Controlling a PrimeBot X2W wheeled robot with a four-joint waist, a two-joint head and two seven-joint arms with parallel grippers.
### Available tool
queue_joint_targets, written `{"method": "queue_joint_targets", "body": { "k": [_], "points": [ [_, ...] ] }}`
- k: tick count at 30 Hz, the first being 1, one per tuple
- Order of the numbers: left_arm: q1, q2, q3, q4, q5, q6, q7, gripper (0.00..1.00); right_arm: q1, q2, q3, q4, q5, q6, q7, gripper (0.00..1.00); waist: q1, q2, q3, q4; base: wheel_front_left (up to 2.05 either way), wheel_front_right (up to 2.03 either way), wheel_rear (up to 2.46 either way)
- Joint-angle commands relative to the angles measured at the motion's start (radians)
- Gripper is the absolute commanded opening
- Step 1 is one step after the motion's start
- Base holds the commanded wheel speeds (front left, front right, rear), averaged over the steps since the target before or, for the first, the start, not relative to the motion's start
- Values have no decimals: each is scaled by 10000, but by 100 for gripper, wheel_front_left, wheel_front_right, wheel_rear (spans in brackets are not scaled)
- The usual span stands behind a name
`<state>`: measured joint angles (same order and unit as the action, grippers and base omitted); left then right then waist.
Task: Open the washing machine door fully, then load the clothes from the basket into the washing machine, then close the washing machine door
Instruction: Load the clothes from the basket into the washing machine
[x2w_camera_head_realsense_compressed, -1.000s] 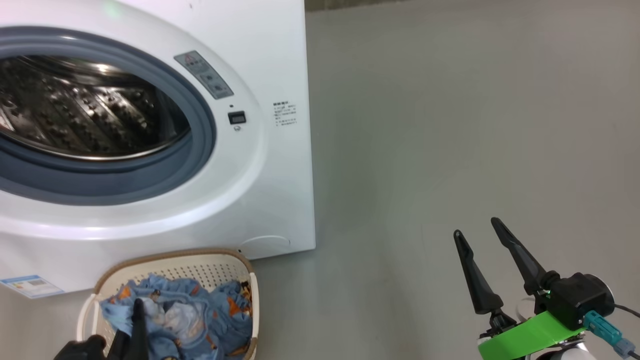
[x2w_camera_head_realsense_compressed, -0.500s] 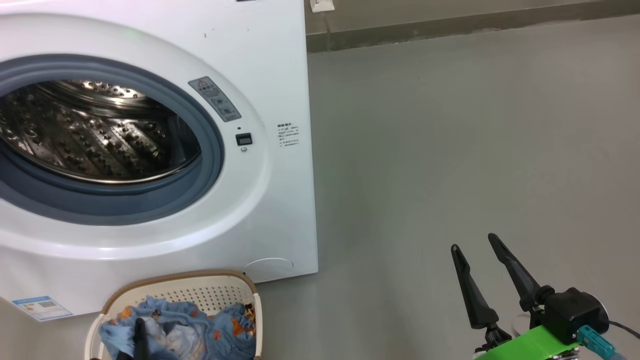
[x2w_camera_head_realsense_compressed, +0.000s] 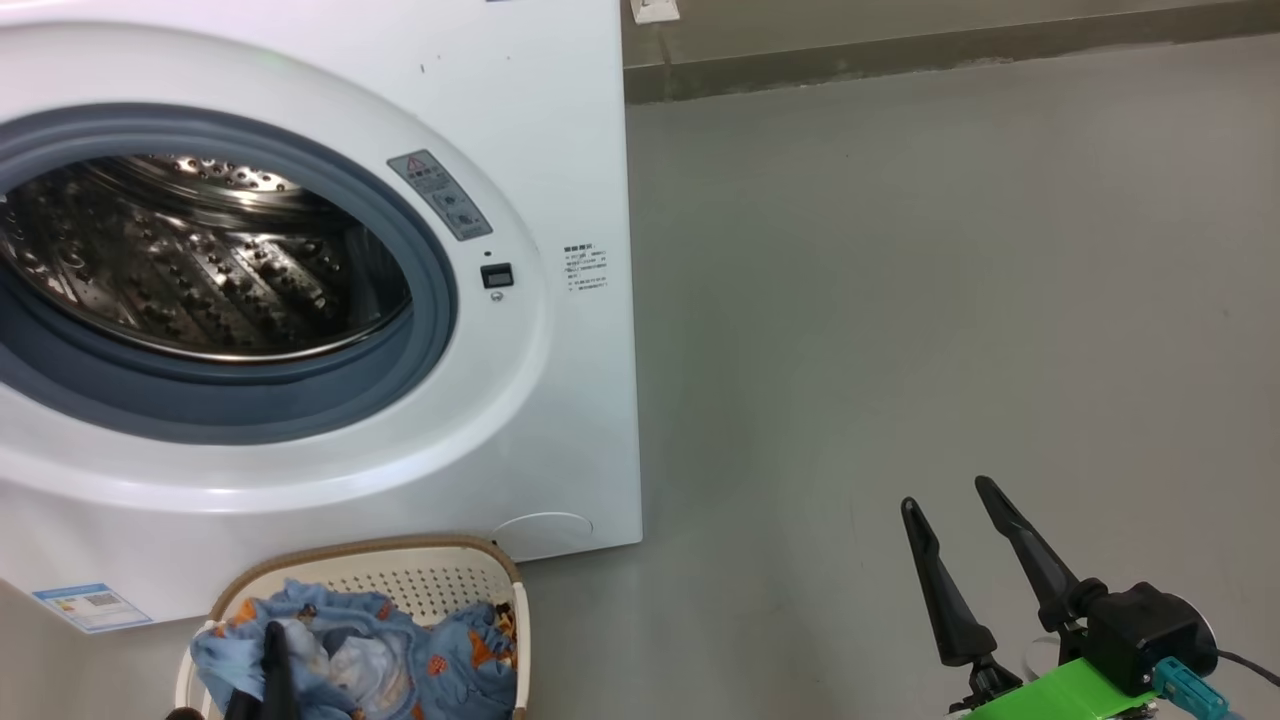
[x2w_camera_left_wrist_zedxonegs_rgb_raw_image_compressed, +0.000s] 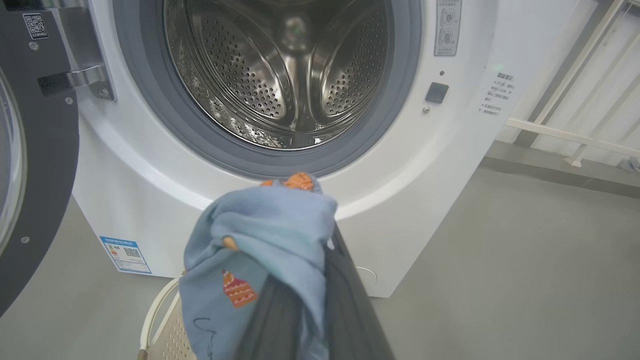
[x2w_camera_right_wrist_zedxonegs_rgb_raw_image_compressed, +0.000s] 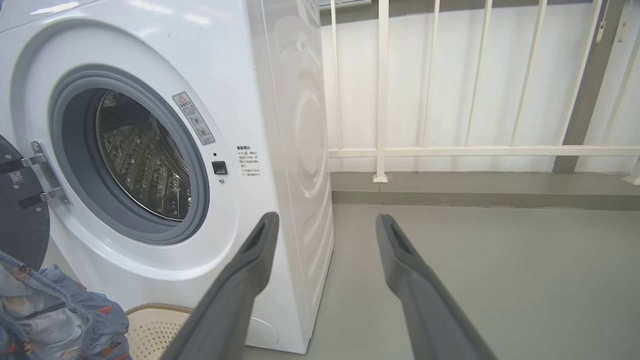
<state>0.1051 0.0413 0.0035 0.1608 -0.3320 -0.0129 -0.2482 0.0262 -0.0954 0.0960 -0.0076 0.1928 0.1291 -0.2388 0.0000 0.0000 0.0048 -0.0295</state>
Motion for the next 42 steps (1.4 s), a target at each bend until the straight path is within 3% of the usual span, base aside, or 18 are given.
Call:
{"method": "queue_joint_targets", "body": {
  "k": [1, 13, 26, 37, 42],
  "points": [
    [-130, 90, 374, -392, -178, 107, -135, 0, -117, -28, 253, -298, -68, 16, -16, 100, 0, 0, 80, 4, 0, 0, 0],
    [-1178, 90, 896, -1011, -512, 171, -135, 0, -371, -320, 253, -501, 85, 16, -30, 100, 0, 0, 1144, -89, 0, 0, 0],
    [-4653, 262, 2025, -863, 285, -220, -135, 0, -1140, -1110, 266, -898, 479, 16, -70, 100, 0, 0, 3605, -540, 0, 0, 0],
    [-7959, 1344, 2918, 850, 300, -449, -136, 0, -1712, -1448, 313, -891, 803, 16, -195, 100, 0, 0, 5202, -1111, 0, 0, 0],
    [-9343, 2240, 2466, 1999, 889, -629, -120, 0, -1916, -1534, 310, -870, 930, 16, -220, 100, 0, 0, 5865, -1287, 0, 0, 0]
  ]
}}
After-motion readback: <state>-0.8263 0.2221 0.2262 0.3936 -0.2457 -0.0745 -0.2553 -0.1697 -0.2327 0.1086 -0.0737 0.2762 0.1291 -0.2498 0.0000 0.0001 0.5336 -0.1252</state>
